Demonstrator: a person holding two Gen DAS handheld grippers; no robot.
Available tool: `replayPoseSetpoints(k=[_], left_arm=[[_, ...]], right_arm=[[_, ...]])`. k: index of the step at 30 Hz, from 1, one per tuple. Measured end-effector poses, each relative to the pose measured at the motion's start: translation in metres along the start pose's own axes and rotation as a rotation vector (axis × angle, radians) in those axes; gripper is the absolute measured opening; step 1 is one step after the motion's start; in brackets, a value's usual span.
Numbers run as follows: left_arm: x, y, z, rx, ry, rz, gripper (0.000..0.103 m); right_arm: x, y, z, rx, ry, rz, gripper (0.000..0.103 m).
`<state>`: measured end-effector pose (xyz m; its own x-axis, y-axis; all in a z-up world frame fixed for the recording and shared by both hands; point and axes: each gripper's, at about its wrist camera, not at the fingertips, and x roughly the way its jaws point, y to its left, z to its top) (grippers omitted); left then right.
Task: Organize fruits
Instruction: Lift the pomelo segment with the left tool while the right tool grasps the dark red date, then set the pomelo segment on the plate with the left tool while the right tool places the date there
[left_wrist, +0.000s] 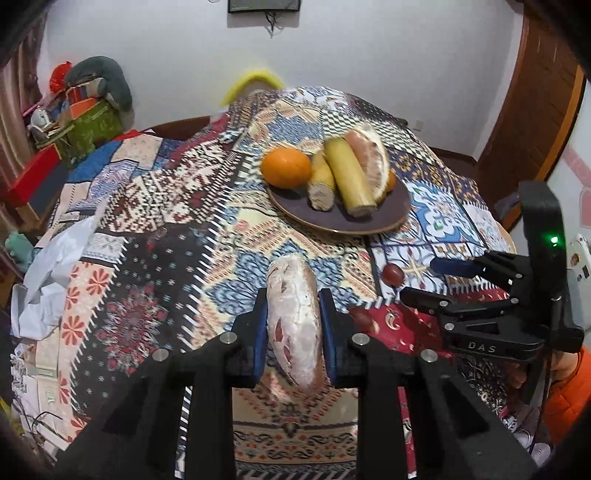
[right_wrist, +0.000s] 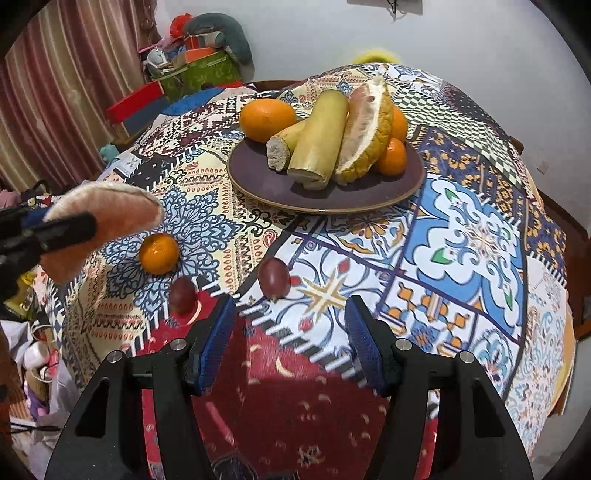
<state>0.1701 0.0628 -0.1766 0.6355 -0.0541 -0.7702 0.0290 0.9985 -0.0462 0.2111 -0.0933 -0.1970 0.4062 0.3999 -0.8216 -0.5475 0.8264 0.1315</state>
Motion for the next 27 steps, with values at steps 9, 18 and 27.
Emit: replayPoseSetpoints(k=[9,18,27], left_arm=[[0.012,0.01,0.005,-0.023,0.0,-0.002,0.025],[0.014,0.004,0.014,-0.015,-0.013,-0.012,0.024],[0.015,-0.009,0.035,0.006,-0.048,-0.029,0.024]], right_arm=[[0.015,0.008,0.009,-0.033,0.015,0.0,0.029],[0.007,0.003,0.011,-0.022,-0.002,0.025,0.017],[-0.013,-0.015,0.018,0.008,-0.063,0.014,0.017]])
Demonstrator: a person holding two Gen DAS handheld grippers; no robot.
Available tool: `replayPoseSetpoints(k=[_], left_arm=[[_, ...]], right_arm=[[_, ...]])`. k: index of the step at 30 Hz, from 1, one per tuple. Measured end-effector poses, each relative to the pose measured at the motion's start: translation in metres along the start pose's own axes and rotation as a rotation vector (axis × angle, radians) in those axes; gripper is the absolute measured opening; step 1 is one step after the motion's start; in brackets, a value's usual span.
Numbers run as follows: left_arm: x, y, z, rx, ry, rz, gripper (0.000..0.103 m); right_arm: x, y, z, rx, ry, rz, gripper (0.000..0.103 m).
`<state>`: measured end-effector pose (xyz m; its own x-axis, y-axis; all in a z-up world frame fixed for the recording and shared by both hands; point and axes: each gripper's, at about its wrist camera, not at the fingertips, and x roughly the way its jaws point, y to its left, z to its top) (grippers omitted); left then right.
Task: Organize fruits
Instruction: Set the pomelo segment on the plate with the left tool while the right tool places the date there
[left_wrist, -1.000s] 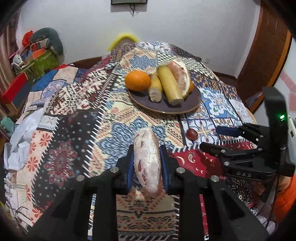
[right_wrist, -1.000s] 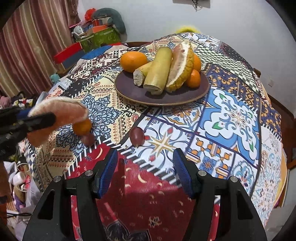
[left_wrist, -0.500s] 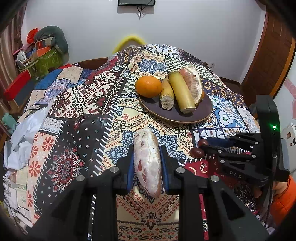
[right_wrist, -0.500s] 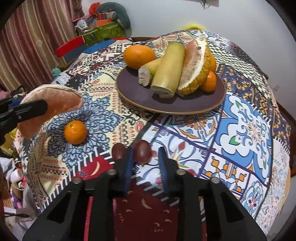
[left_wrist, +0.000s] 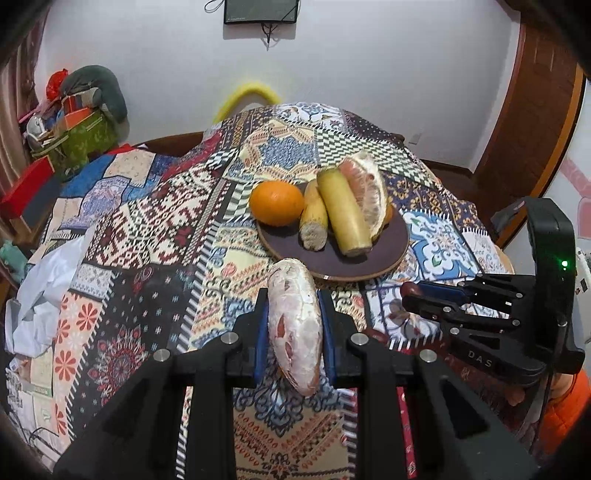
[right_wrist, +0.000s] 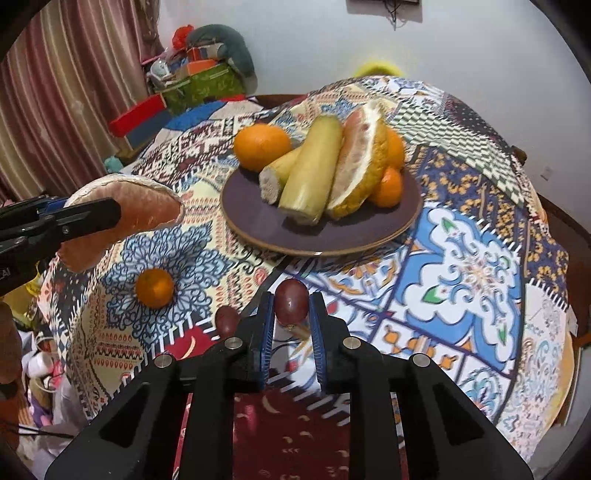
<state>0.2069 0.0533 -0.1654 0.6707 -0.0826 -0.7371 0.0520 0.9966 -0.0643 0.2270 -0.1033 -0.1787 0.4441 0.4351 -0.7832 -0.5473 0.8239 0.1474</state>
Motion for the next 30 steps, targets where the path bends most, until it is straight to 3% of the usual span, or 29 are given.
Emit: replayPoseSetpoints(k=[14,30], left_arm=[[0.015,-0.011,0.047,0.022,-0.064,-0.001,0.024],[0.056,-0.014,0.096,0.029,-0.097,-0.002,0.024]], right_arm=[[-0.007,-0.036,0.027,0.051,-0.066,-0.039,0.017],[0.012,-0.059,0.05,0.044,-0.081,-0.067,0.017]])
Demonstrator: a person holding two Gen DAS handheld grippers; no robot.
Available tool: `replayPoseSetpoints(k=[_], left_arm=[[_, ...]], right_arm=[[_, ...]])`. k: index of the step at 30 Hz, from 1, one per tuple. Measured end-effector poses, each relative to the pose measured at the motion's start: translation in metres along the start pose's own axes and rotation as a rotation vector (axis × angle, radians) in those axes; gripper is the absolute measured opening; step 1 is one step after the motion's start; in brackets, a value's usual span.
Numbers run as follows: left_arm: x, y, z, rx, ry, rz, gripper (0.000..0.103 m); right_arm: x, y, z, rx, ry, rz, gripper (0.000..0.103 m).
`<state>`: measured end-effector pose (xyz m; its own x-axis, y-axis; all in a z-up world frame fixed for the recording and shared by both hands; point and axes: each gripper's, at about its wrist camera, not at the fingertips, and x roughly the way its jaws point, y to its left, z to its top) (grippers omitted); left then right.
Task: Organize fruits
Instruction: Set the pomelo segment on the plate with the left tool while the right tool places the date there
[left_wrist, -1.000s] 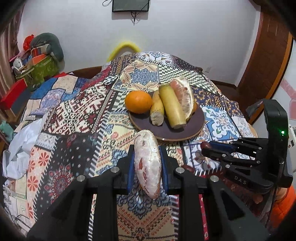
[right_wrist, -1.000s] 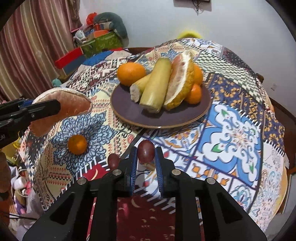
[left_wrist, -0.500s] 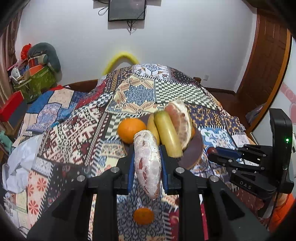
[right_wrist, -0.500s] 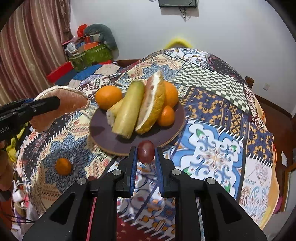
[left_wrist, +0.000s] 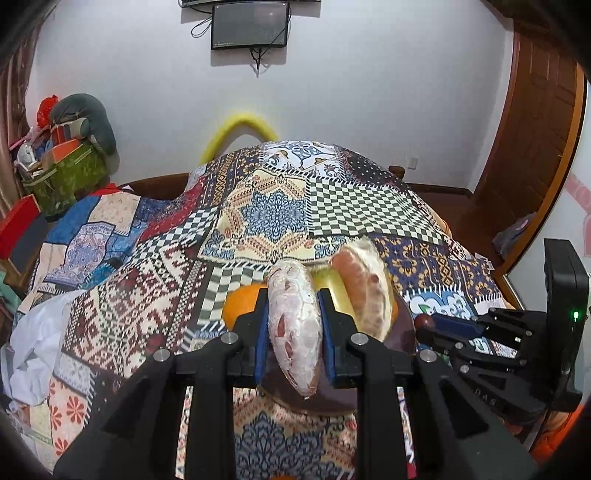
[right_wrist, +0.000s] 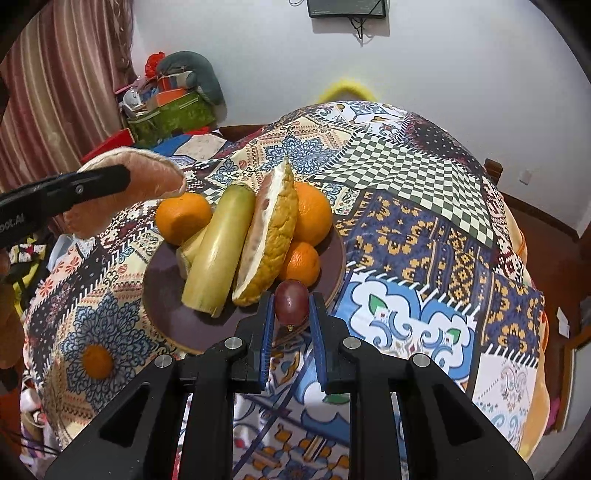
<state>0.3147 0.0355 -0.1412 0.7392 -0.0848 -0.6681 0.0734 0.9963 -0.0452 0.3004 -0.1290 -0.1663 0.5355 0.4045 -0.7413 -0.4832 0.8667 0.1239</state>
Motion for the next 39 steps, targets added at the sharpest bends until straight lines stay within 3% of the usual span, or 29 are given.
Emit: replayPoseSetpoints(k=[7,15,31,33,36,39], left_arm=[[0.022,0.002,0.01,-0.022,-0.016,0.032,0.023],[0.057,-0.004,0.001,-0.018,0.035,0.029,0.023],[0.057,-0.016,-0.016,0.019,0.098,0.01,0.024],[0.056,-0.017,-0.017,0.02,0.104,0.012,0.024],[0.053,-0.015,-0.018,0.014,0.115,0.009,0.026],[0.047,-0.013,-0.019,0.001,0.116,0.012,0.034]], right_arm=[[0.011,-0.006,0.001,0.003,0.009,0.007,0.017],[0.021,-0.005,-0.004,0.008,0.035,0.016,0.018],[0.025,-0.001,-0.001,-0.001,0.039,0.011,0.018],[0.025,-0.002,-0.001,0.003,0.041,0.017,0.02],[0.022,-0.001,0.0,0.005,0.029,0.004,0.032],[0.016,0.0,0.0,0.005,0.011,-0.005,0.04]])
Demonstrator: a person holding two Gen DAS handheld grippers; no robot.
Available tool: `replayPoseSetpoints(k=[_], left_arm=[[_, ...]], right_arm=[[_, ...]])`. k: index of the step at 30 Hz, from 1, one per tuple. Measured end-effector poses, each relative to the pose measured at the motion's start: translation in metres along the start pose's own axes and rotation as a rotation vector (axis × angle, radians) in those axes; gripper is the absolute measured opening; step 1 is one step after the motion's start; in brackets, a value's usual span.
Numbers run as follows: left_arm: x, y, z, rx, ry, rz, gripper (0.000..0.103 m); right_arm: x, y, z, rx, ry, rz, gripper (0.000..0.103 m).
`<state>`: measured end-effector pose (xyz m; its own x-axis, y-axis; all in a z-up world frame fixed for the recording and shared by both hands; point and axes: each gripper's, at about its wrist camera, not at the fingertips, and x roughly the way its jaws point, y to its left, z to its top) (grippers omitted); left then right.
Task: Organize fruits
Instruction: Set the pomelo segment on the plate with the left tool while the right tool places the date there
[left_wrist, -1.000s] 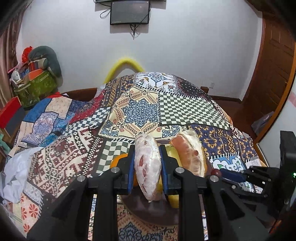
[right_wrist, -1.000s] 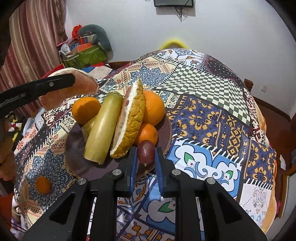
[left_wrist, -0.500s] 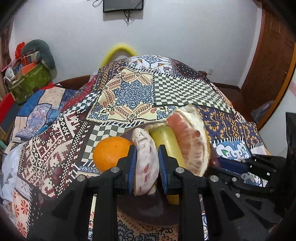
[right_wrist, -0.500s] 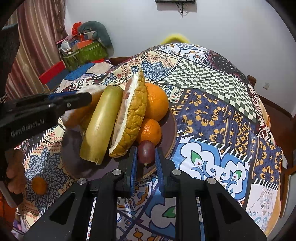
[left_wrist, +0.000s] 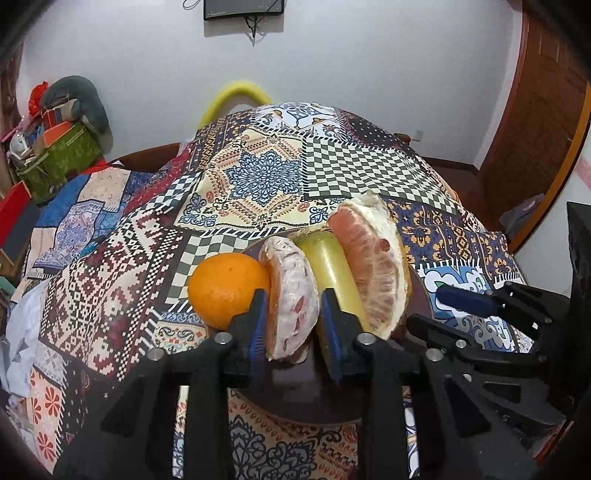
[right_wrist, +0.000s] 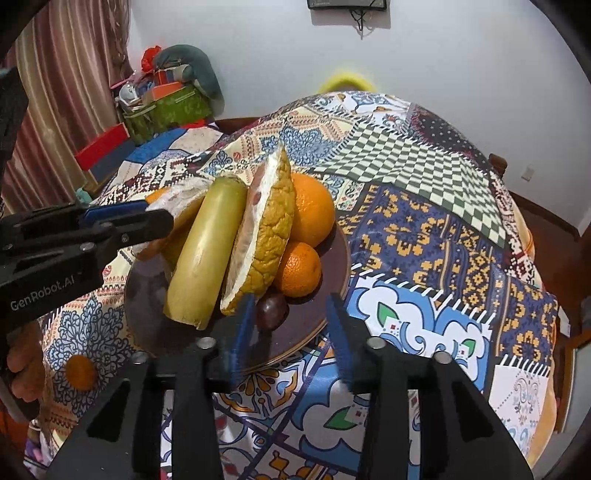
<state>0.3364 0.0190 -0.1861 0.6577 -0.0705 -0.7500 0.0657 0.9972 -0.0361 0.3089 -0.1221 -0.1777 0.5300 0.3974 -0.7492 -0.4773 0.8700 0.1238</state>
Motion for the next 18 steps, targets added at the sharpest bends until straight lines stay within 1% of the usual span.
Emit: replayPoseSetpoints(k=[1,12,16,18], left_arm=[[-0.002,0.001,0.0,-0.002,-0.003,0.0,0.036],[-0.048,0.001,-0.005,0.006,-0.059,0.013,0.037],[-0.069,0.002,-0.01,0.001,-0.083,0.017,0.045],[-0.08,0.003,-0.014,0.001,-0.095,0.025,0.046]], right_arm=[[-0.002,0.0,0.0,-0.001,-0.003,-0.001,0.041],[-0.033,0.013,0.005,-0.007,-0.05,-0.009,0.042],[-0.05,0.02,0.005,-0.012,-0.082,-0.011,0.046],[-0.057,0.023,0.004,-0.013,-0.094,-0.011,0.047]])
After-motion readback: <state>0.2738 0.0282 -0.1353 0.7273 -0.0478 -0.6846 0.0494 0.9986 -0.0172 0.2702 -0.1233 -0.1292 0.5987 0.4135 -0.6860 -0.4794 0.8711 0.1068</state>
